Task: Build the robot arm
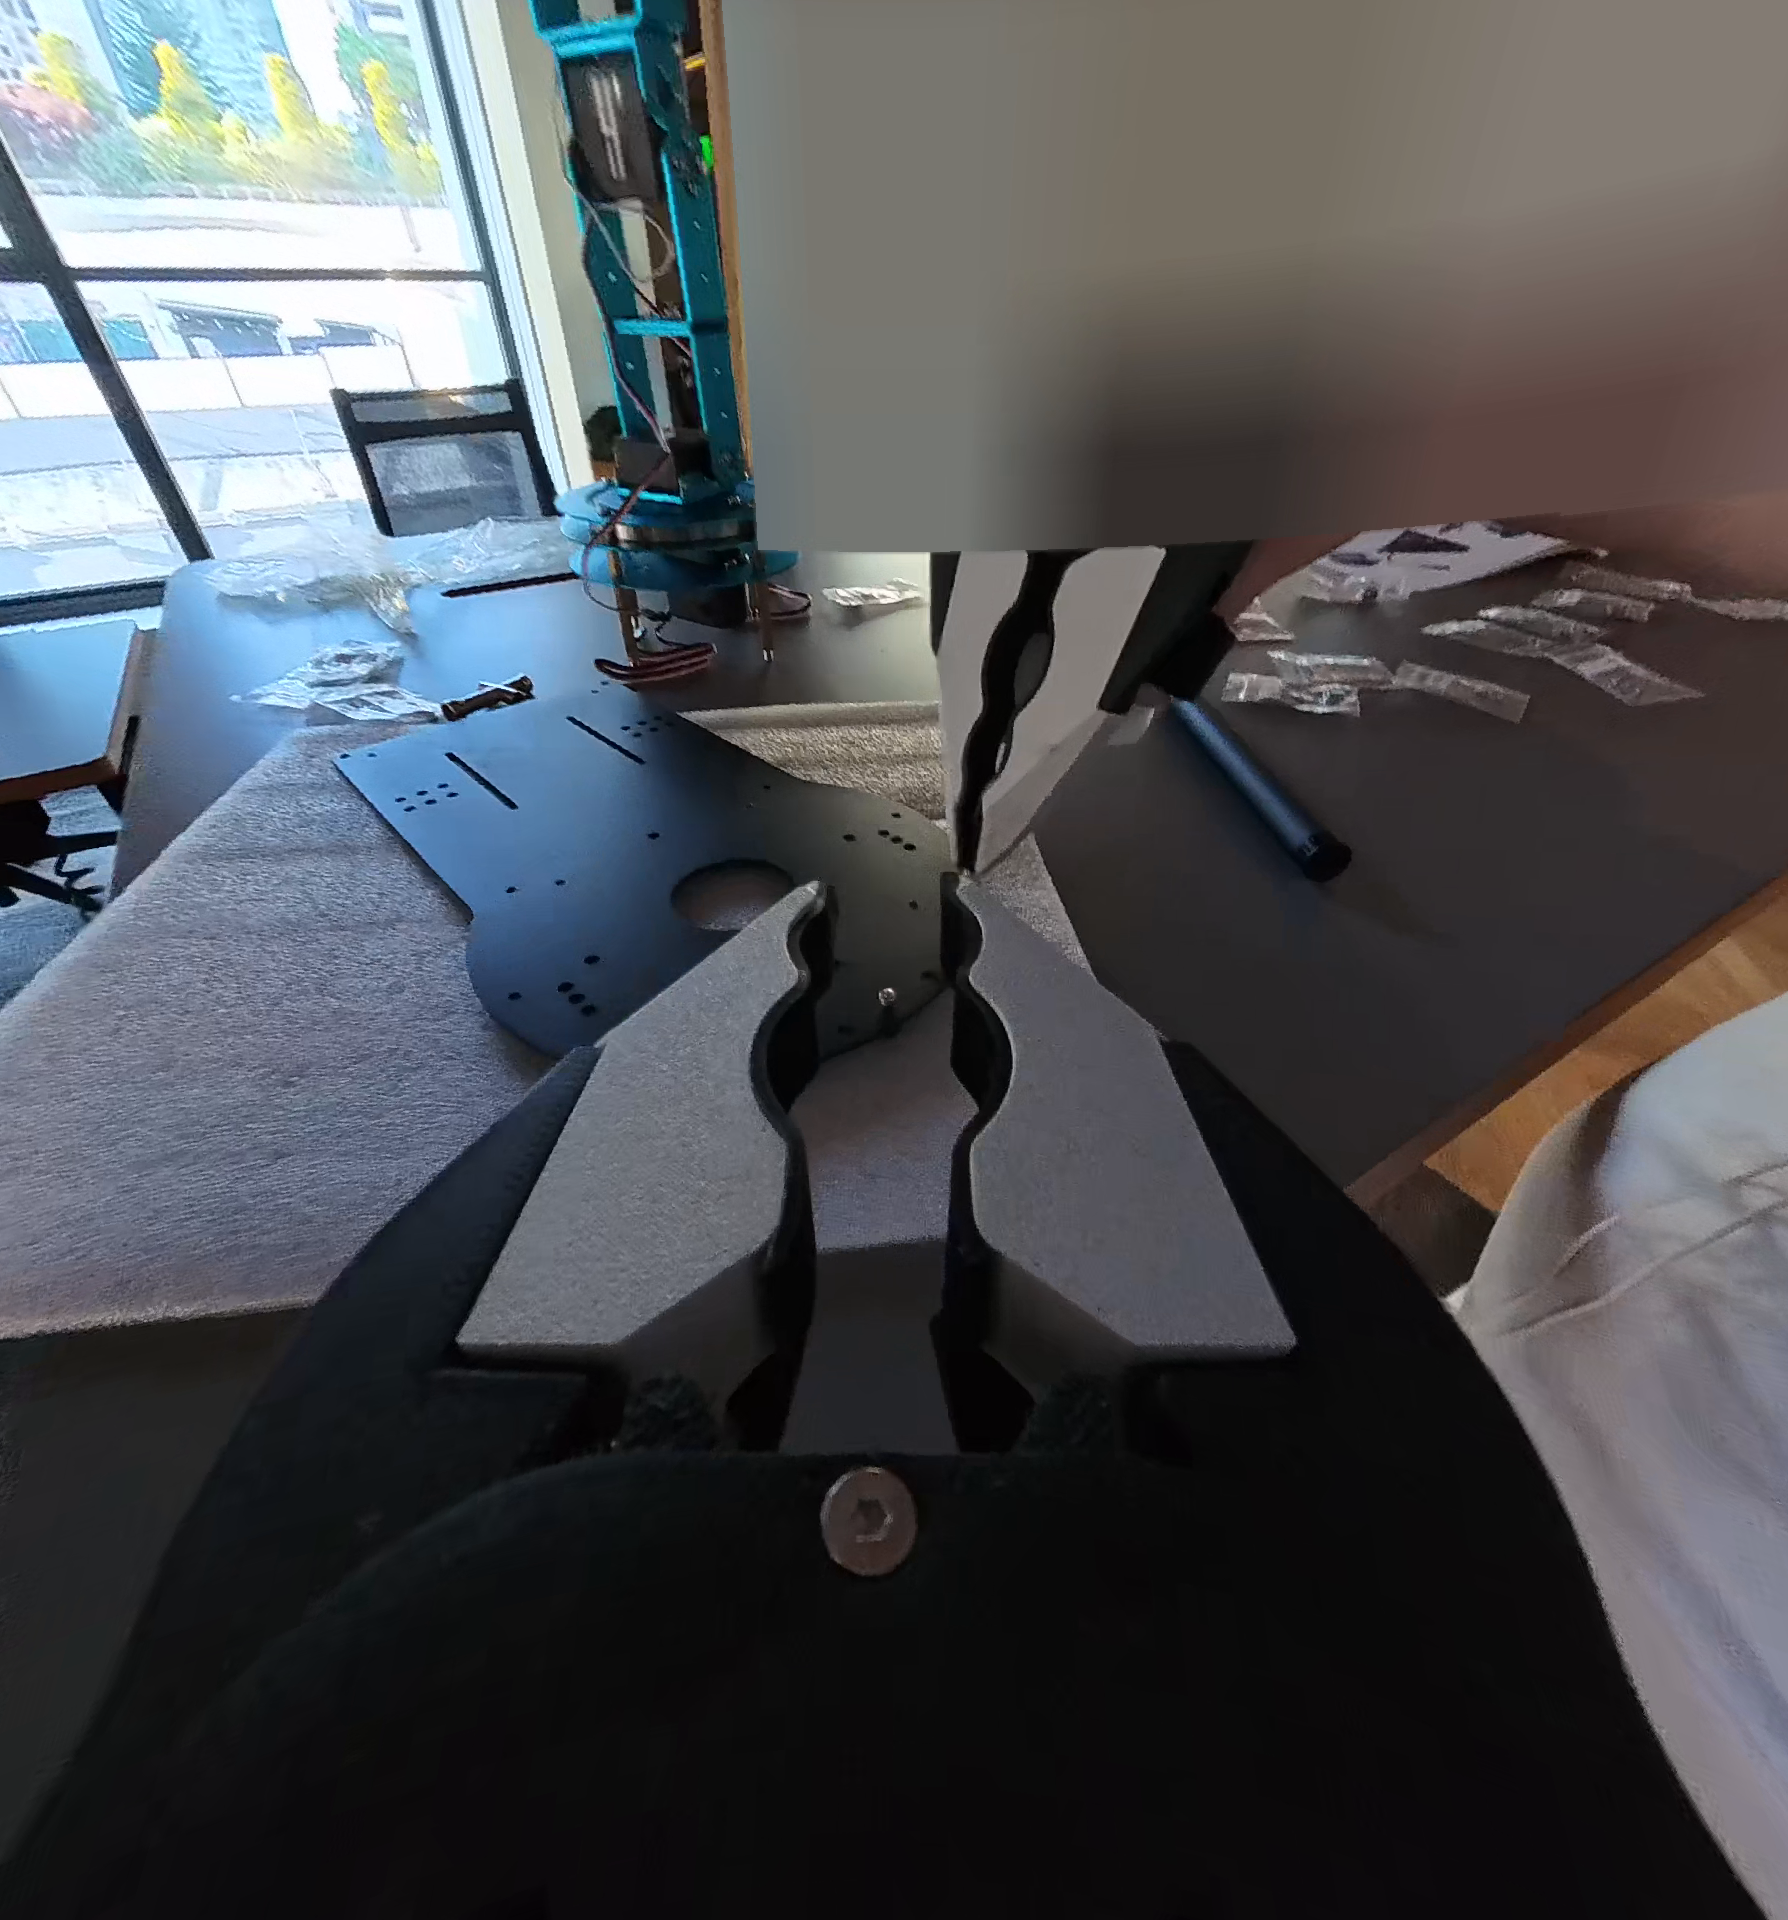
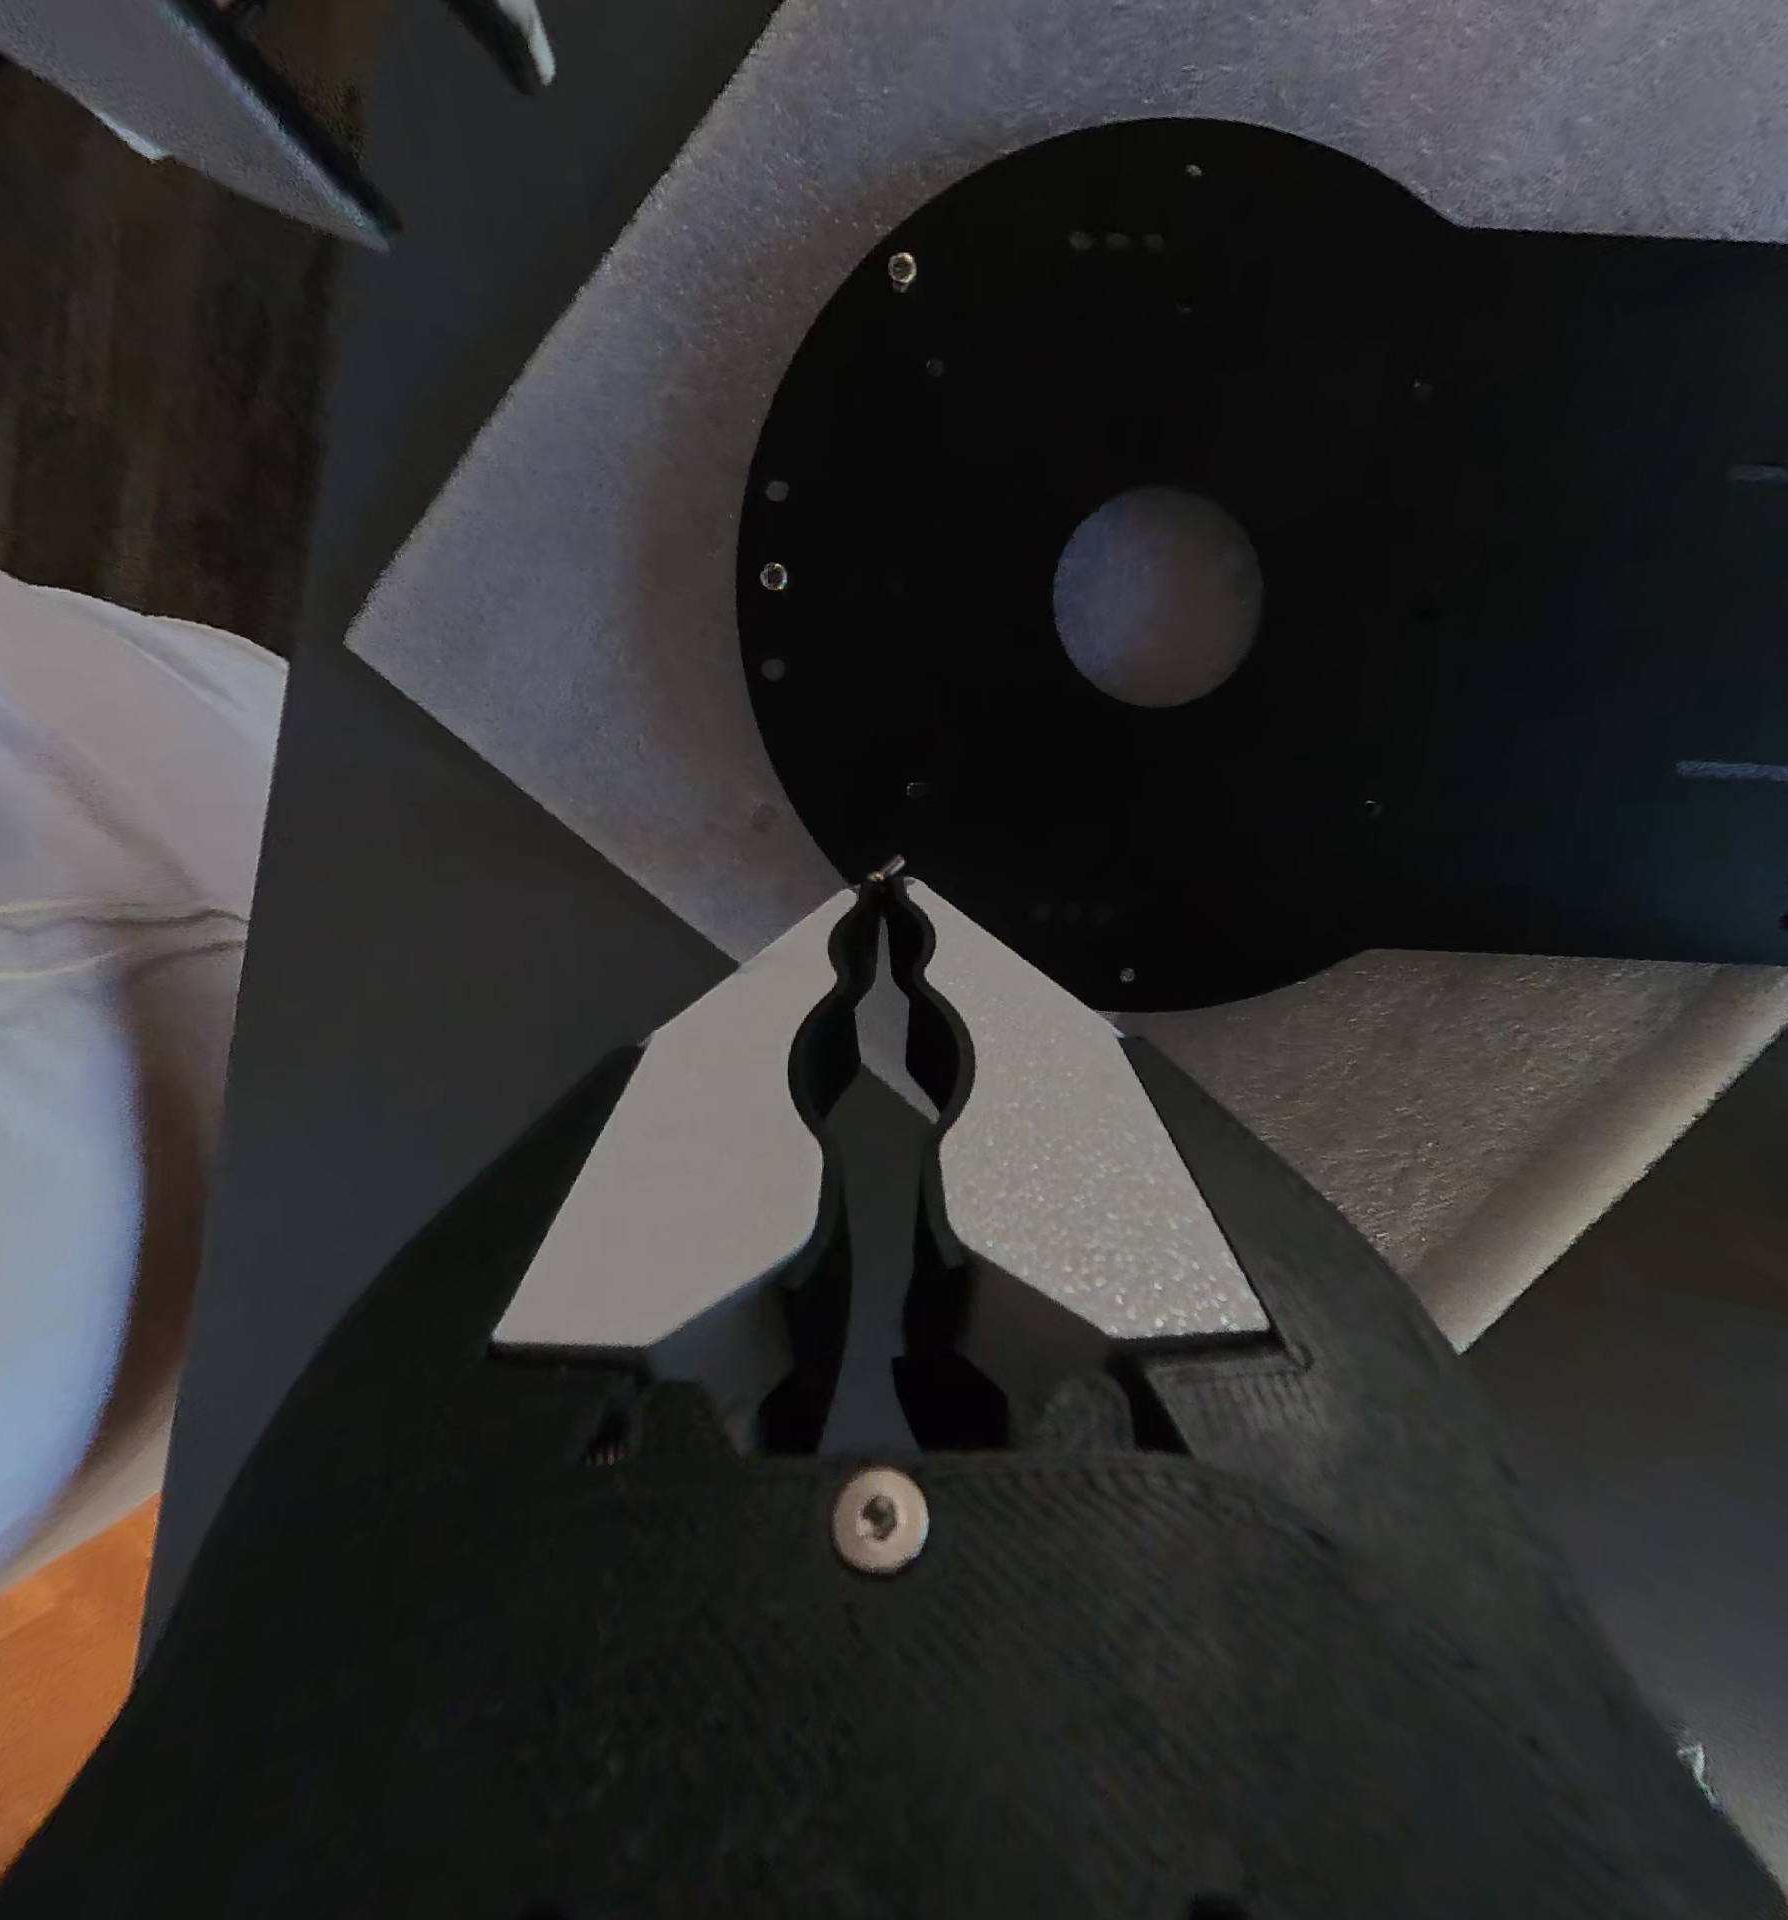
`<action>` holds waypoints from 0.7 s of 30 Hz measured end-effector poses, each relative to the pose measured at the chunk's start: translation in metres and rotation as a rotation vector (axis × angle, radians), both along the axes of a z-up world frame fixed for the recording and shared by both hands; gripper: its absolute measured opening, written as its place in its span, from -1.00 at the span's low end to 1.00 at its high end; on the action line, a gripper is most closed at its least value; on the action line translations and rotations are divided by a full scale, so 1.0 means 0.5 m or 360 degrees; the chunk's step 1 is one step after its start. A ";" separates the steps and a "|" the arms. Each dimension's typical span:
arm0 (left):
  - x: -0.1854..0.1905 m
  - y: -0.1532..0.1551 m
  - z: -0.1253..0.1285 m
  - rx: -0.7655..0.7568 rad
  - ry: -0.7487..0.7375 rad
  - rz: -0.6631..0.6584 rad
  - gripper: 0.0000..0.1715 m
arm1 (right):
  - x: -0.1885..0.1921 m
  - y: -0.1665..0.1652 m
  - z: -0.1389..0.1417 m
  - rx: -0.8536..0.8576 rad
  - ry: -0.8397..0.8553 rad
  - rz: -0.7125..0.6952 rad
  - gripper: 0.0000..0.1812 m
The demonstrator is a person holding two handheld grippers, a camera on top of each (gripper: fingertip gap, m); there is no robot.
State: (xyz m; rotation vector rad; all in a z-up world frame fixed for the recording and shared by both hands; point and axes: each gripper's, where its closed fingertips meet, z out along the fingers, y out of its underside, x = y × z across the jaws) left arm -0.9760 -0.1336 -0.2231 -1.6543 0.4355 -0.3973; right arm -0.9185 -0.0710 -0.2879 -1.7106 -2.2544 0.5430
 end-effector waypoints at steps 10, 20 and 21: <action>0.074 0.006 -0.021 -0.0196 -0.0037 -0.0421 -0.87 | -0.027 -0.053 0.092 -0.0352 0.0399 0.0182 -1.00; 0.086 0.060 0.061 -0.0668 -0.0991 -0.0801 -0.84 | -0.022 -0.071 0.186 -0.0018 0.0839 0.0415 -1.00; 0.090 0.061 0.066 -0.0691 -0.1044 -0.0836 -0.84 | -0.019 -0.070 0.184 0.0004 0.0833 0.0415 -1.00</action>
